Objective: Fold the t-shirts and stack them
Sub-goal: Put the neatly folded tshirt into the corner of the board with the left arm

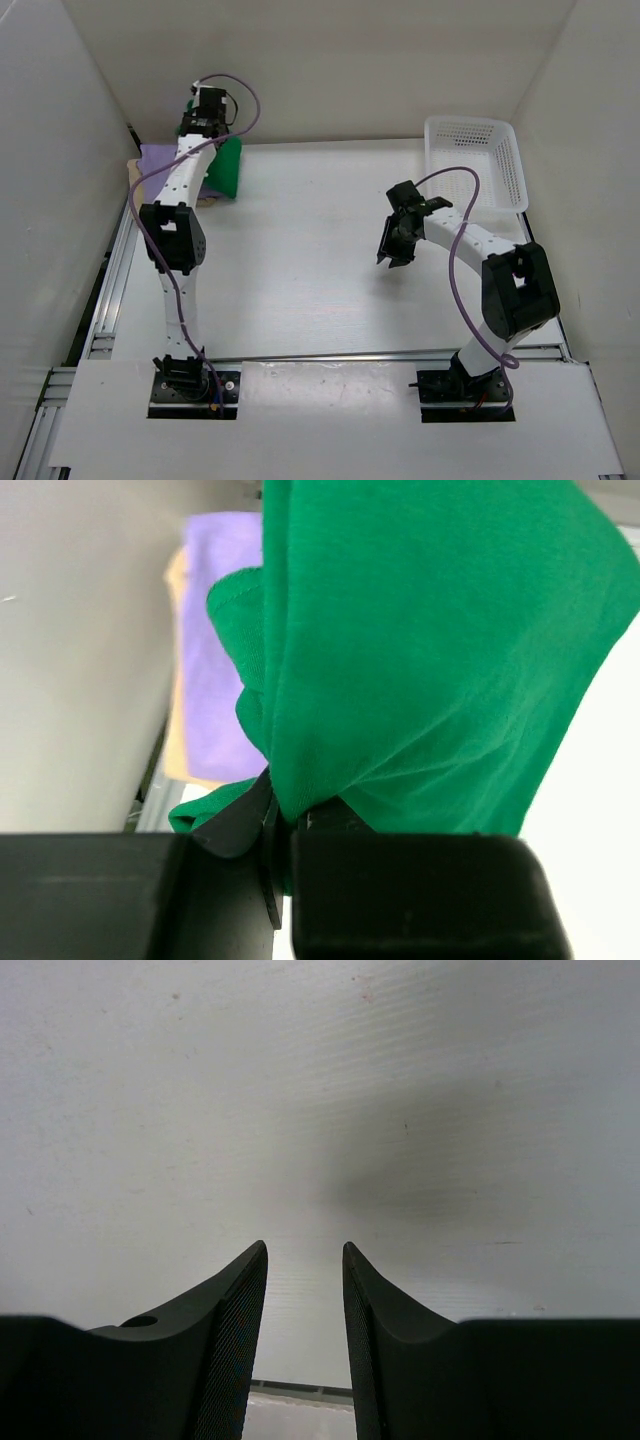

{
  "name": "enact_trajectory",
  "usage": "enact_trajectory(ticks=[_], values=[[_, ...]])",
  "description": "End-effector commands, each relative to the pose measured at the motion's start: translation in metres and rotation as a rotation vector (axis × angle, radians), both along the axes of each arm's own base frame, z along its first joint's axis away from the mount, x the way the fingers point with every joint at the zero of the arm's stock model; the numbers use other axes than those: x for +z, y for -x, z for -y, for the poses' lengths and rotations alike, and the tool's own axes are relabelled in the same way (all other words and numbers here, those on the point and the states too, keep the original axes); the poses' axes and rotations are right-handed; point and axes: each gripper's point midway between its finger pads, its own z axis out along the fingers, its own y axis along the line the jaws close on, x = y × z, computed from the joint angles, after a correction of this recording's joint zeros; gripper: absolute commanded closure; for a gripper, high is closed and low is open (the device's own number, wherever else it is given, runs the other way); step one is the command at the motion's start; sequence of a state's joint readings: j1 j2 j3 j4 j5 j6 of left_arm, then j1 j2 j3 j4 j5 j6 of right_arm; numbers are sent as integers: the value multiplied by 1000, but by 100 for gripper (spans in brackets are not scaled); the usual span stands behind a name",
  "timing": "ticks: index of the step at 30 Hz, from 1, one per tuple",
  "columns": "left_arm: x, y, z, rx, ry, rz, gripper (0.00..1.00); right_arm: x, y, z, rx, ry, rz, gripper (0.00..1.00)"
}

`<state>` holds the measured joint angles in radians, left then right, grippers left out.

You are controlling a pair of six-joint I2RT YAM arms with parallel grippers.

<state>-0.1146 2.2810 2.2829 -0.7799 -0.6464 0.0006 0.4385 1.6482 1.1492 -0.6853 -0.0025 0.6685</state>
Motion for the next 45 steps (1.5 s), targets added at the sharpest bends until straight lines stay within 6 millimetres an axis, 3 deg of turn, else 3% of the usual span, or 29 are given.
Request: enact_trajectory(ticks=[1, 4, 8, 9, 11, 14, 15, 18, 20, 22, 24, 25, 26, 27, 28, 29, 30, 31, 32, 33, 34, 35, 37, 38, 40, 42, 45], values=[[72, 16, -26, 47, 11, 154, 90, 12, 1, 5, 8, 5, 37, 59], [72, 23, -40, 60, 22, 145, 90, 12, 3, 6, 8, 5, 37, 59], [49, 31, -56, 69, 41, 86, 90, 12, 2, 8, 4, 14, 41, 58], [39, 35, -68, 87, 46, 62, 90, 12, 2, 8, 4, 14, 41, 58], [8, 32, -77, 93, 58, 2, 71, 11, 4, 9, 13, 20, 35, 58], [-14, 35, -112, 203, -4, -39, 47, 14, 3, 9, 23, 22, 40, 58], [-31, 34, -124, 242, -32, -71, 41, 17, 3, 9, 32, 25, 40, 58], [-20, 36, -153, 343, -96, -41, 17, 19, 2, 11, 37, 36, 45, 58], [-5, 36, -159, 354, -94, -7, 15, 21, 3, 12, 37, 36, 45, 58], [17, 36, -145, 318, -76, 34, 12, 27, 3, 12, 37, 28, 62, 58], [10, 44, -129, 284, -71, -1, 10, 30, 5, 13, 37, 28, 63, 58], [30, 53, -118, 258, -59, 25, 10, 35, 7, 14, 37, 24, 72, 58], [10, 63, -99, 211, -48, -39, 7, 39, 7, 13, 28, 16, 81, 57], [6, 68, -85, 162, -18, -52, 5, 43, 12, 15, 27, 12, 90, 57], [19, 78, -74, 134, -6, -35, 5, 48, 12, 15, 27, 6, 105, 57], [0, 90, -53, 85, 0, -94, 3, 49, 17, 18, 27, 7, 101, 57], [-3, 98, -39, 51, 7, -109, 3, 54, 17, 18, 27, 0, 118, 55], [10, 112, -11, -26, 28, -101, 3, 60, 24, 21, 26, -5, 129, 55], [-7, 132, 4, -73, 40, -164, 0, 66, 31, 24, 26, -12, 144, 54], [-5, 145, 18, -119, 56, -177, 0, 70, 37, 24, 36, -16, 153, 54], [12, 167, 35, -183, 92, -169, 0, 69, 45, 28, 37, -13, 144, 53], [18, 176, 48, -232, 115, -154, 0, 72, 51, 30, 37, -15, 150, 50], [9, 219, 72, -334, 156, -254, 0, 85, 64, 37, 35, -34, 192, 44], [23, 240, 82, -394, 206, -234, 0, 89, 70, 39, 27, -43, 202, 43], [4, 281, 86, -440, 253, -319, 0, 94, 89, 50, 13, -47, 227, 37], [-6, 318, 75, -441, 253, -317, 0, 100, 103, 61, -23, -51, 264, 29], [-11, 358, 54, -409, 271, -278, 0, 106, 123, 73, -75, -72, 300, 24]])
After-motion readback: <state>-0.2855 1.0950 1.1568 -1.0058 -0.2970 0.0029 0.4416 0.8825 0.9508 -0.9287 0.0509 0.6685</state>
